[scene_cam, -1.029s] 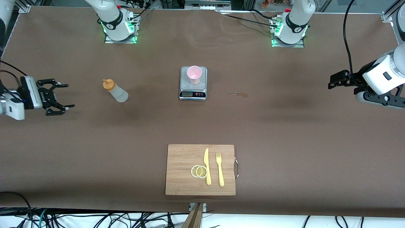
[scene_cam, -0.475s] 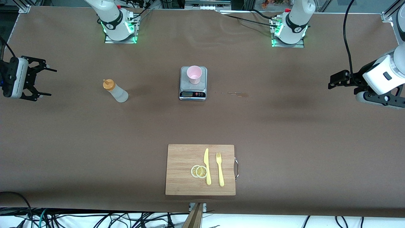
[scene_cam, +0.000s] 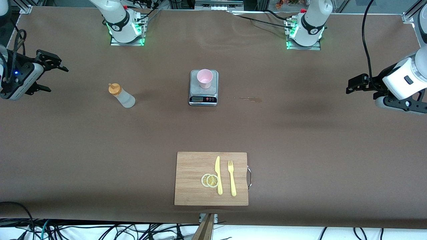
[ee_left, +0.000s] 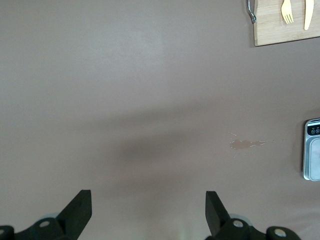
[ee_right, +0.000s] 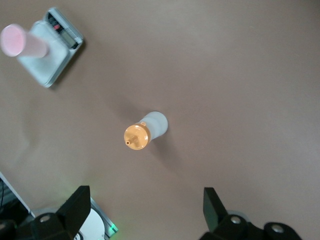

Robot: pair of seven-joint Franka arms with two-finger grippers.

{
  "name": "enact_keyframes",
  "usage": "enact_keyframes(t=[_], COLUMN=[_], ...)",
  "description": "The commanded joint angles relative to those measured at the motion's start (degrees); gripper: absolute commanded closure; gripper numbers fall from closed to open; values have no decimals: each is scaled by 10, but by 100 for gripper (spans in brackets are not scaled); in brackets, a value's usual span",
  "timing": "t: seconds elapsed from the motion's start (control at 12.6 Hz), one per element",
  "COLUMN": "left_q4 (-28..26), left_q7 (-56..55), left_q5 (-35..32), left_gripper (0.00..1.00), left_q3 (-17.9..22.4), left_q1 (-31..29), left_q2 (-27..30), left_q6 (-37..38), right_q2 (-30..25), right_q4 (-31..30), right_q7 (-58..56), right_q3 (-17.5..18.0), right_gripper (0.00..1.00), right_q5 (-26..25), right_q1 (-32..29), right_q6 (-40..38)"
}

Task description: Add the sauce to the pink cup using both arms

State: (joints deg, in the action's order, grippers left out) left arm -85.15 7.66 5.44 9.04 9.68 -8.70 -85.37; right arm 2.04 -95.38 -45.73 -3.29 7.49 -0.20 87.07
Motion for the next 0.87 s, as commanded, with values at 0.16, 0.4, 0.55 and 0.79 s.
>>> enact_keyframes(t=[0.16,0.4,0.55,0.79], left_q4=[15,15,15,15], left_q7=[14,14,14,14], left_q5=[-14,-14,-14,-15], left_gripper=[0,0,0,0], left_q3=[3,3,3,4], left_q1=[-2,-4,-4,-4], left_q2=[-7,-7,-7,-7], left_q6=[5,5,5,5], right_q2=[-22,-29,-41,-52], right_q4=[-30,-41,-42,-41], right_q7=[57,78,235,348], right_q3=[20,20,23,28], right_gripper=[0,0,0,0], right_q5=[-31,-30,-31,-35], right_q1=[-2,-2,-1,9], right_q6=[127,124,85,72])
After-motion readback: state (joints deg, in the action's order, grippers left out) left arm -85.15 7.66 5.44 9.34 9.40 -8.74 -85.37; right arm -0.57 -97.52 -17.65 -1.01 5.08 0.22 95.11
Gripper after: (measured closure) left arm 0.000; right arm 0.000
